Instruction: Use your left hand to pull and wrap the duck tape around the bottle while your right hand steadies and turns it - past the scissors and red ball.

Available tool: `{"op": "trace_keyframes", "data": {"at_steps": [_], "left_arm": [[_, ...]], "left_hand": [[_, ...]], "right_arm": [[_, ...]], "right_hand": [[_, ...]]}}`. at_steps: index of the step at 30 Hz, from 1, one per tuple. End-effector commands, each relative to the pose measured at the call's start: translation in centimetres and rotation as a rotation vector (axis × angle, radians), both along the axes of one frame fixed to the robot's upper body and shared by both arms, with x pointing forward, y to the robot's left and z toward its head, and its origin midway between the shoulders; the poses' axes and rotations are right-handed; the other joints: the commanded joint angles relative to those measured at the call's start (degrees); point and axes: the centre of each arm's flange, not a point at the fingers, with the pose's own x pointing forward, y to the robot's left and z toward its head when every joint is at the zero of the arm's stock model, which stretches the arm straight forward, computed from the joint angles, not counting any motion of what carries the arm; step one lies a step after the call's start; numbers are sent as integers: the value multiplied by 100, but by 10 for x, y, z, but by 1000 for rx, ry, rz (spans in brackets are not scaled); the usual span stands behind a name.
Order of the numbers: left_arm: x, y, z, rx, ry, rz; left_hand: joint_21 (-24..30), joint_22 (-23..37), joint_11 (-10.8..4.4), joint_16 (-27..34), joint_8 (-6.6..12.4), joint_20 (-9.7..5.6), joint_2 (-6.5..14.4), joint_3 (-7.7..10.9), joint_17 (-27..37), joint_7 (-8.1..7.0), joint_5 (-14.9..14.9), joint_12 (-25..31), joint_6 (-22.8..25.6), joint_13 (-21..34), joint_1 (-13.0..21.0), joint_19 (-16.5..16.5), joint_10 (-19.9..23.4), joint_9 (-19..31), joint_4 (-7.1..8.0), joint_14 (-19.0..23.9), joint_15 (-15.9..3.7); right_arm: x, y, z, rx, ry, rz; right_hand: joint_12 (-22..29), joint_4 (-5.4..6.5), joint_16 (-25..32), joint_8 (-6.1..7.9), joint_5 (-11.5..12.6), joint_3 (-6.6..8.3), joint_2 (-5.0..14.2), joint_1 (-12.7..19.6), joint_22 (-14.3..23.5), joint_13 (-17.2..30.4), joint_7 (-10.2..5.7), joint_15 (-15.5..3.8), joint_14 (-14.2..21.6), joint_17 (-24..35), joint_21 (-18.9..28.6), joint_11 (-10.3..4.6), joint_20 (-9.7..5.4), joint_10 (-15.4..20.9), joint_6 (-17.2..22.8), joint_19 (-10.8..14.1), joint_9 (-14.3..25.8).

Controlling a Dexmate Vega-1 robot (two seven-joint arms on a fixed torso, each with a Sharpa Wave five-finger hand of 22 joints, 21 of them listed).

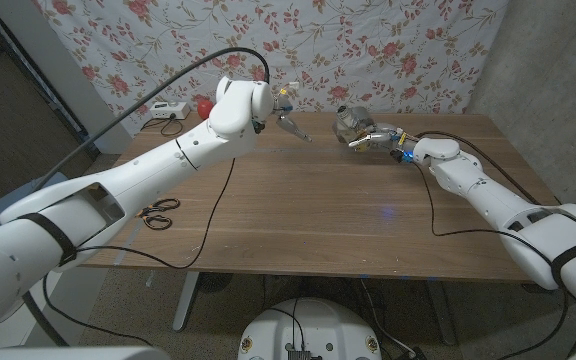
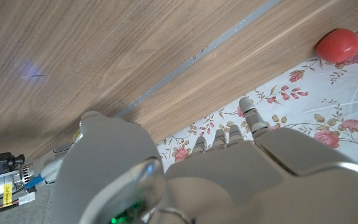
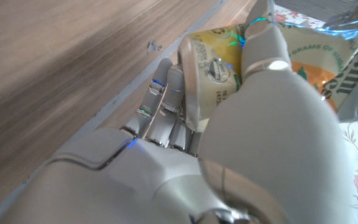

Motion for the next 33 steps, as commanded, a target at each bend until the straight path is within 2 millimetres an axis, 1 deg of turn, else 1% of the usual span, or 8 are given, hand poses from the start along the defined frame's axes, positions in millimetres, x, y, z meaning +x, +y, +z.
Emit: {"op": "trace_keyframes", "data": {"at_steps": [1, 16, 18, 20, 21, 23, 29, 33], "left_arm": [[2, -2, -3, 14, 12, 6], [3, -2, -3, 19, 2, 14], [3, -2, -3, 18, 5, 15], [3, -2, -4, 19, 4, 15], [4, -2, -4, 19, 5, 15], [4, -1, -4, 18, 7, 16], [4, 0, -4, 21, 3, 19], [3, 0, -4, 25, 0, 21]], "left_hand": [[-17, 17, 13, 34, 48, 15, 19, 3, -2, 207, 44, 27, -507, 17, -39, -1063, -143, 15, -18, -357, 62], [-54, 21, 14, 36, 62, 15, 37, 6, -16, 210, 77, 31, -499, 12, -55, -1101, -214, 16, -15, -421, 61], [-58, 21, 15, 38, 62, 16, 40, 6, -17, 211, 80, 33, -500, 12, -58, -1105, -219, 16, -14, -426, 61], [-60, 22, 15, 39, 63, 16, 42, 6, -18, 214, 83, 35, -499, 12, -59, -1107, -222, 16, -13, -429, 61], [-61, 22, 15, 39, 62, 16, 43, 6, -19, 214, 84, 36, -502, 11, -60, -1108, -223, 16, -13, -431, 61], [-65, 23, 15, 41, 64, 16, 45, 7, -20, 214, 88, 39, -499, 11, -62, -1112, -225, 16, -13, -436, 62], [-75, 24, 16, 45, 70, 16, 52, 8, -24, 218, 98, 44, -489, 9, -66, -1120, -235, 16, -12, -447, 61], [-83, 25, 16, 48, 74, 16, 56, 8, -27, 228, 107, 50, -484, 8, -68, -1126, -239, 16, -13, -455, 61]], "right_arm": [[-15, 4, -2, -113, -137, -280], [-26, 14, -6, -284, -355, -583], [-27, 17, -6, -320, -387, -623], [-27, 18, -6, -342, -401, -639], [-27, 19, -7, -352, -410, -648], [-27, 21, -7, -376, -427, -664], [-27, 28, -9, -462, -473, -725], [-27, 35, -9, -552, -501, -777]], "right_hand": [[7, 1318, -36, 45, 41, 1376, 1511, 496, 17, -6, 27, -411, -115, 22, 2, 257, -265, 762, 67, -36, 20], [-46, 1331, -75, 41, 53, 1372, 1512, 481, 15, -104, -8, -411, -149, 11, 22, 283, -298, 768, 50, 27, 11], [-75, 1337, -90, 33, 54, 1370, 1509, 472, 13, -144, -40, -411, -160, 6, 19, 270, -318, 754, 26, 26, 9], [-139, 1353, -128, 39, 56, 1362, 1503, 448, 11, -221, -77, -408, -191, -8, 17, 316, -340, 711, 33, 34, 4], [-180, 1368, -250, 40, 58, 1355, 1499, 427, 10, -279, -94, -413, -294, -101, 6, 371, -351, 694, 31, 8, -1], [-223, 1378, -327, 44, 63, 1350, 1499, 412, 9, -350, -122, -419, -321, -135, 5, 390, -385, 693, 29, 16, -7], [-332, 1397, -576, 52, 80, 1336, 1491, 381, 4, -539, -180, -427, -365, -274, -4, 392, -432, 690, 34, 45, -26], [-433, 1362, -1028, 32, 80, 1345, 1495, 421, 2, -723, -201, -439, -345, -658, -5, 362, -422, 674, -34, 94, -64]]}}
